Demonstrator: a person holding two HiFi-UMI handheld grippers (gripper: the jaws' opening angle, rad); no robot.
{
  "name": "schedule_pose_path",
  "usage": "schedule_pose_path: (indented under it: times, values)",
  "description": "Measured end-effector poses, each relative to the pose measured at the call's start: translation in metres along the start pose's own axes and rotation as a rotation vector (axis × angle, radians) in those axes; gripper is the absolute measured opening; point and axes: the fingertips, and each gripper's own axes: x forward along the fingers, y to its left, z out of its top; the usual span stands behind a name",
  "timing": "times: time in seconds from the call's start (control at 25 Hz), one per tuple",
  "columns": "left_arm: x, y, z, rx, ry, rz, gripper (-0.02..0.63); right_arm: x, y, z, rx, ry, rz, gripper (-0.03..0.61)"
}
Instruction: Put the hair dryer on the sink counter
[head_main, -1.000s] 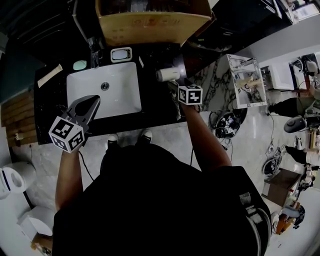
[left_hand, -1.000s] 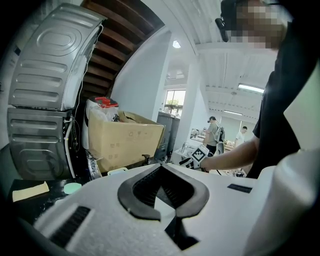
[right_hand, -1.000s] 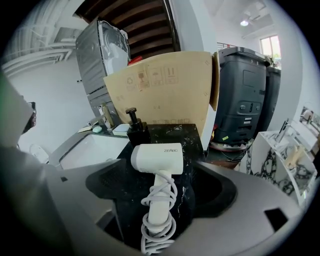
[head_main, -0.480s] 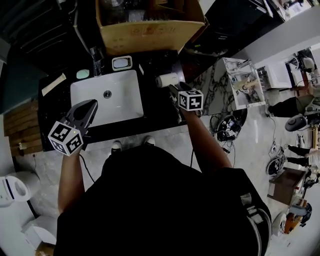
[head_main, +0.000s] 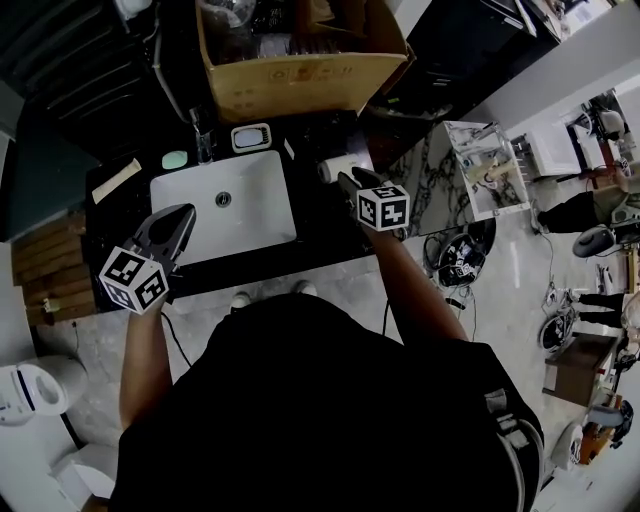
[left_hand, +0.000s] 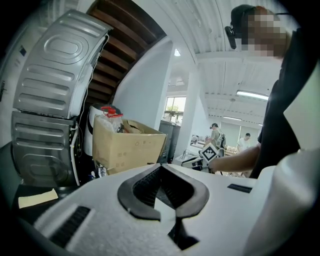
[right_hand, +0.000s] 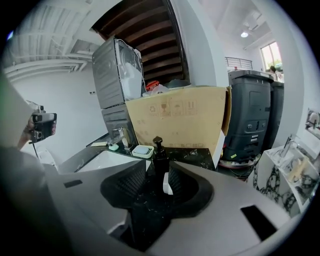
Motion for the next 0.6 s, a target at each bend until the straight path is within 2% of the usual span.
schedule_pose_path:
  times: [0.16,0.4,0.6]
  values:
    - [-0.005,0.006,0.003,0.004,-0.004,-0.002,0.015,-0.005,0.014,0.017,-0.024,-0.037,0.001,0.14]
    - [-0.012,0.007,0.003,0.019,-0.004,-0.025,0.015,-0.016,0.042,0.044,-0.123,-0.091,-0.006,0.103]
    - [-0.013,0.006,0.003,0.024,-0.009,-0.044,0.015,-0.028,0.058,0.063,-0.158,-0.135,-0.002,0.055]
